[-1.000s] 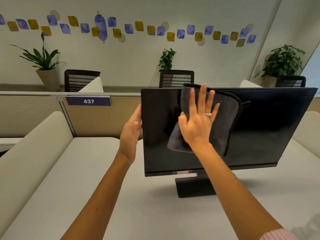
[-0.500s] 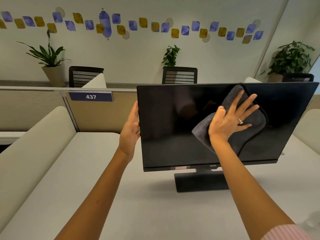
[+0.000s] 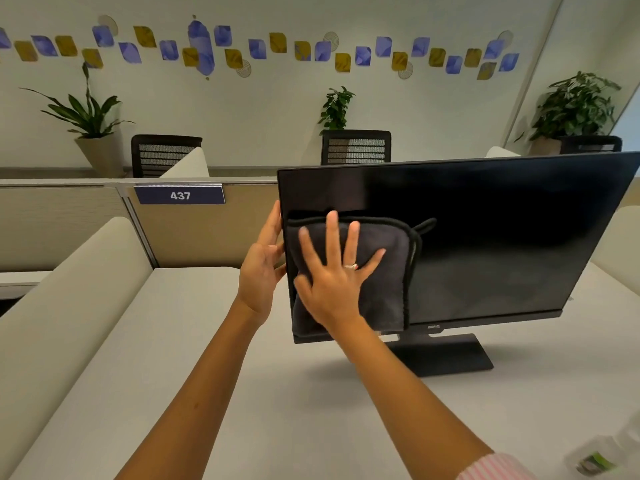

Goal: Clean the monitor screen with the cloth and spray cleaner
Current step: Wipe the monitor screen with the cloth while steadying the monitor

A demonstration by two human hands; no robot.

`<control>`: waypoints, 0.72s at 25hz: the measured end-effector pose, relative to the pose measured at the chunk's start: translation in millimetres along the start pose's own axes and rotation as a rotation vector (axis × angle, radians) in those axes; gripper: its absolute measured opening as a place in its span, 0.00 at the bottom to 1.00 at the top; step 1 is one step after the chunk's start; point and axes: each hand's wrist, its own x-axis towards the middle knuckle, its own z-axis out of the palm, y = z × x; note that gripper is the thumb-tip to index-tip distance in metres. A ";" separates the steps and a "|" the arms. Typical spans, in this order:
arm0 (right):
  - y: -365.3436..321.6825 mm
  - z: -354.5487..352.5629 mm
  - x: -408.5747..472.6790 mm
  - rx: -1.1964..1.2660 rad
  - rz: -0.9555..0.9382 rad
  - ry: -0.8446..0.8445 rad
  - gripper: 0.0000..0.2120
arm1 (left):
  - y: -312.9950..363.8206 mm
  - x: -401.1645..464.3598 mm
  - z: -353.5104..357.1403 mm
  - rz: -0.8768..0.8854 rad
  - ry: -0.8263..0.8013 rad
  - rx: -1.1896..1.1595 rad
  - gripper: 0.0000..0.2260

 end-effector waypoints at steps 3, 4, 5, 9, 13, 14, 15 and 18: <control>-2.7 17.3 -43.4 -0.054 -0.093 -0.095 0.31 | -3.1 1.5 0.2 0.019 0.014 0.037 0.28; -1.0 21.2 -56.8 -0.076 -0.103 -0.127 0.31 | -4.8 1.8 0.0 0.018 0.020 0.046 0.27; 1.7 24.2 -68.9 -0.096 -0.110 -0.159 0.32 | -6.9 1.9 -0.7 0.013 0.026 0.052 0.26; 20.2 26.4 -102.1 -0.157 -0.172 -0.289 0.38 | -20.2 -1.8 -0.9 0.017 0.026 0.053 0.24; 44.8 18.6 -121.5 -0.177 -0.138 -0.371 0.41 | -39.3 -10.7 6.4 0.003 0.024 0.103 0.26; 52.5 16.2 -126.0 -0.179 -0.111 -0.373 0.41 | -44.9 -13.5 8.1 -0.003 0.031 0.108 0.27; 61.0 13.7 -129.8 -0.181 -0.077 -0.377 0.40 | -50.2 -16.2 9.7 -0.011 0.044 0.114 0.27; 89.3 4.0 -139.4 -0.190 0.064 -0.401 0.35 | -62.0 -20.1 13.7 -0.047 0.094 0.127 0.25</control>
